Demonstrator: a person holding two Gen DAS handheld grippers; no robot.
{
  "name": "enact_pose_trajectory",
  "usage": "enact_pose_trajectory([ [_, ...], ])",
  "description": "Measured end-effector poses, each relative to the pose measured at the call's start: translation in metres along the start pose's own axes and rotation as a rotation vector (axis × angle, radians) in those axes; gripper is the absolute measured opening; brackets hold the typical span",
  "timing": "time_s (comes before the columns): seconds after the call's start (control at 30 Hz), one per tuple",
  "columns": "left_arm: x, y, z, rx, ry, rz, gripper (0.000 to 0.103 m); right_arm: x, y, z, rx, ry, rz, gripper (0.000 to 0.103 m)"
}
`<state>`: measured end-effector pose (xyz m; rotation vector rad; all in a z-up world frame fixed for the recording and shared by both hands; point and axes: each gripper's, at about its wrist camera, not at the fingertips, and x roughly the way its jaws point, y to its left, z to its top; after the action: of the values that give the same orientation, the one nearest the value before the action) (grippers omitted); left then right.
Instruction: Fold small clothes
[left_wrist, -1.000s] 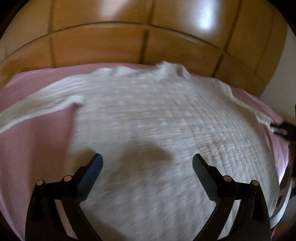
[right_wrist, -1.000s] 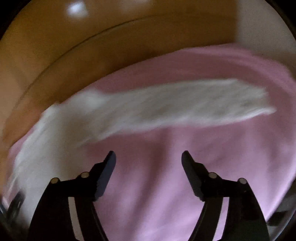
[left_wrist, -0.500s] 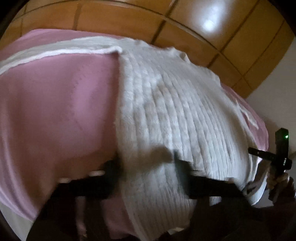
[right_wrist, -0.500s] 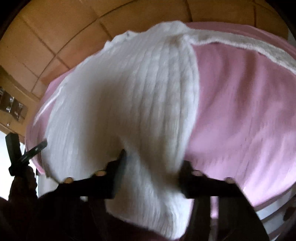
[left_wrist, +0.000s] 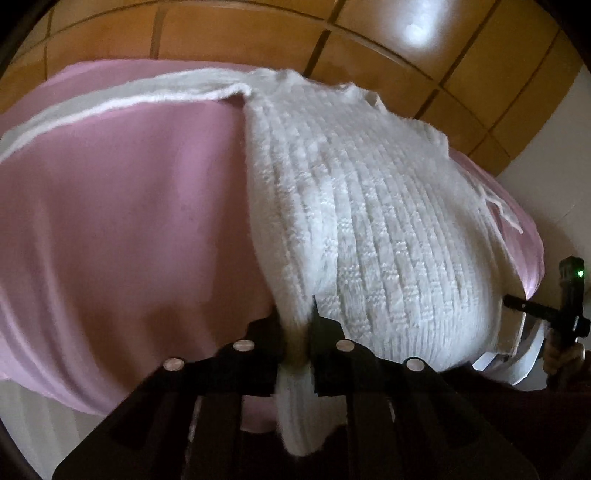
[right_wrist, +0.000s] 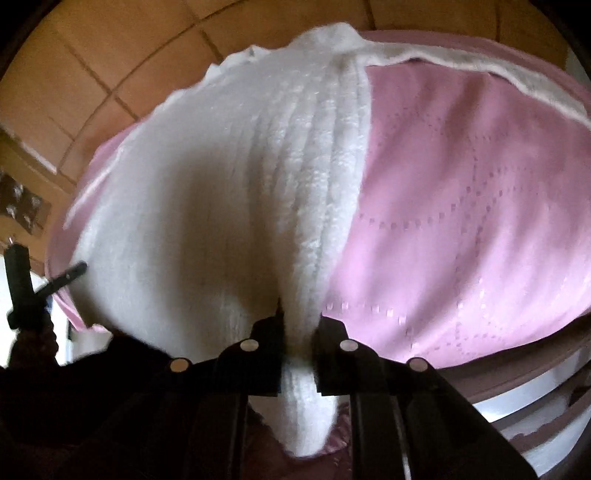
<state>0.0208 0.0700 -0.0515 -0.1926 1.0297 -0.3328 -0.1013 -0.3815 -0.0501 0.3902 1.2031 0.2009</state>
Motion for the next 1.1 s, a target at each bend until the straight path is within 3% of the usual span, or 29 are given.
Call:
enact_pose_trajectory([
  [0.03, -0.002, -0.002, 0.005, 0.002, -0.012, 0.015, 0.027, -0.006, -0.006, 0.005, 0.019, -0.029, -0.014, 0.031],
  [0.07, -0.005, -0.004, 0.012, 0.004, -0.035, 0.037, 0.036, -0.011, -0.014, 0.010, 0.038, -0.056, -0.023, 0.048],
  [0.1, -0.008, -0.006, 0.017, 0.003, -0.066, 0.053, 0.056, -0.018, -0.024, 0.018, 0.071, -0.094, -0.035, 0.053],
  [0.13, -0.011, -0.008, 0.024, -0.002, -0.100, 0.062, 0.066, -0.023, -0.036, 0.027, 0.109, -0.128, -0.049, 0.053],
  [0.2, -0.012, -0.017, 0.040, -0.003, -0.153, 0.053, 0.066, -0.033, -0.059, 0.043, 0.189, -0.186, -0.067, 0.053],
  [0.3, 0.003, -0.034, 0.063, 0.017, -0.170, 0.065, 0.067, -0.044, -0.115, 0.073, 0.384, -0.299, -0.079, 0.054],
  [0.43, 0.037, -0.061, 0.083, 0.064, -0.151, 0.086, 0.067, -0.051, -0.201, 0.108, 0.690, -0.439, -0.070, 0.052],
  [0.6, 0.069, -0.080, 0.093, 0.121, -0.112, 0.111, 0.067, -0.050, -0.274, 0.135, 0.928, -0.534, -0.071, 0.048],
  [0.73, 0.092, -0.081, 0.100, 0.140, -0.090, 0.155, 0.067, -0.047, -0.297, 0.166, 0.946, -0.533, -0.134, 0.043],
  [0.8, 0.099, -0.077, 0.104, 0.120, -0.083, 0.156, 0.067, -0.046, -0.294, 0.180, 0.911, -0.506, -0.196, 0.025],
  [0.83, 0.101, -0.075, 0.105, 0.110, -0.084, 0.152, 0.070, -0.045, -0.291, 0.192, 0.862, -0.474, -0.276, 0.020],
  [0.87, 0.102, -0.073, 0.104, 0.103, -0.086, 0.148, 0.071, -0.046, -0.290, 0.199, 0.828, -0.452, -0.339, 0.006],
  [1.0, 0.105, -0.073, 0.103, 0.113, -0.086, 0.148, 0.074, -0.062, -0.296, 0.215, 0.755, -0.438, -0.568, 0.004],
  [1.07, 0.105, -0.071, 0.104, 0.106, -0.087, 0.137, 0.074, -0.064, -0.293, 0.222, 0.781, -0.445, -0.609, 0.004],
  [1.1, 0.105, -0.070, 0.104, 0.102, -0.088, 0.130, 0.074, -0.067, -0.288, 0.226, 0.776, -0.452, -0.589, 0.004],
])
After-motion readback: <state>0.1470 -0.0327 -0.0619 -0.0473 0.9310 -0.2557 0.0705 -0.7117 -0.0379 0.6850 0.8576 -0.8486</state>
